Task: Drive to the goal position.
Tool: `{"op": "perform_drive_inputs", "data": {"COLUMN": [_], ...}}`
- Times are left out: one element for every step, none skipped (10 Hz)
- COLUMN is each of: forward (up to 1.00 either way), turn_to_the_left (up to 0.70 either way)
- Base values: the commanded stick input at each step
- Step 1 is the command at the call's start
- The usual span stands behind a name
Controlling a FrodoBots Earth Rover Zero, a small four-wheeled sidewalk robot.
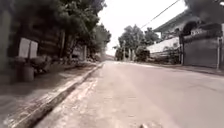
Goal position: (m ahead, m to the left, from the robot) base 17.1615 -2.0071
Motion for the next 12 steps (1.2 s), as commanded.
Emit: {"op": "perform_drive_inputs", "data": {"forward": [0.7, 0.7, 0.7, 0.7, 0.7, 0.7, 0.7, 0.7, 0.7, 0.7, 0.7, 0.7], "turn_to_the_left": [0.0, 0.0, 0.0, 0.0, 0.0, 0.0, 0.0, -0.15, -0.33, -0.33, -0.12, 0.0]}}
